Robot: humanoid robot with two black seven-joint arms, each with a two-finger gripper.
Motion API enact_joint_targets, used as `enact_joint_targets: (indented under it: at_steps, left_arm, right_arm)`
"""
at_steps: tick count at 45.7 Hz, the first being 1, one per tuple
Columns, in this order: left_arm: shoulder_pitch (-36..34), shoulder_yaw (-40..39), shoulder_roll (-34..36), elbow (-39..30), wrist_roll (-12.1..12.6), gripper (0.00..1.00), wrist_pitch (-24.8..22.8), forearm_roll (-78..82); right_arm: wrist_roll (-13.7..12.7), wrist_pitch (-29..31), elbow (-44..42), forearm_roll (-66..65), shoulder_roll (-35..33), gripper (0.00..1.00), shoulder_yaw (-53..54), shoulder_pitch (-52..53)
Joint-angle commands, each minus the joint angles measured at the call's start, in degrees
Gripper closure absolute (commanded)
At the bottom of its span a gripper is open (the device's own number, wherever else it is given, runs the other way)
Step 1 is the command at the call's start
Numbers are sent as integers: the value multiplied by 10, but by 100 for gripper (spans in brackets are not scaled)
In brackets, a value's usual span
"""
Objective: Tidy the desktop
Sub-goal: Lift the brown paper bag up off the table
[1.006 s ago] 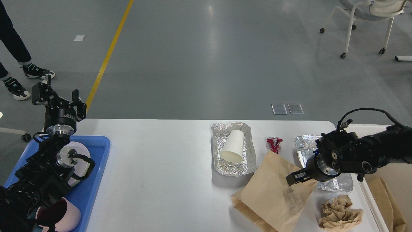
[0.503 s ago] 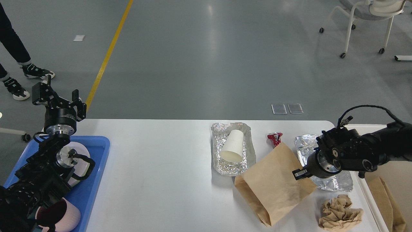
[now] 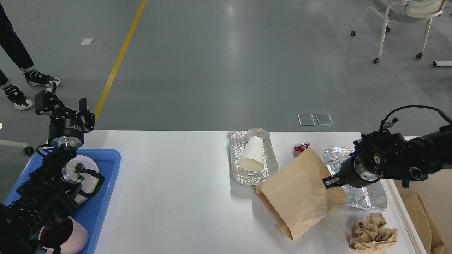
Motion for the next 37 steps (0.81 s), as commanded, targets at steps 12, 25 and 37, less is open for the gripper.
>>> enact_joint_targets:
  at_steps: [12, 25, 37]
  left_arm:
    - [0, 0, 0, 0, 0, 3, 0, 0]
    - [0, 0, 0, 0, 0, 3, 0, 0]
    - [0, 0, 0, 0, 0, 3, 0, 0]
  right_arm:
    - [41, -4, 75, -45, -52, 100, 2, 46]
    - [91, 3, 107, -44, -94, 100, 2, 118]
    - [172, 4, 120, -55, -117, 100, -3, 138]
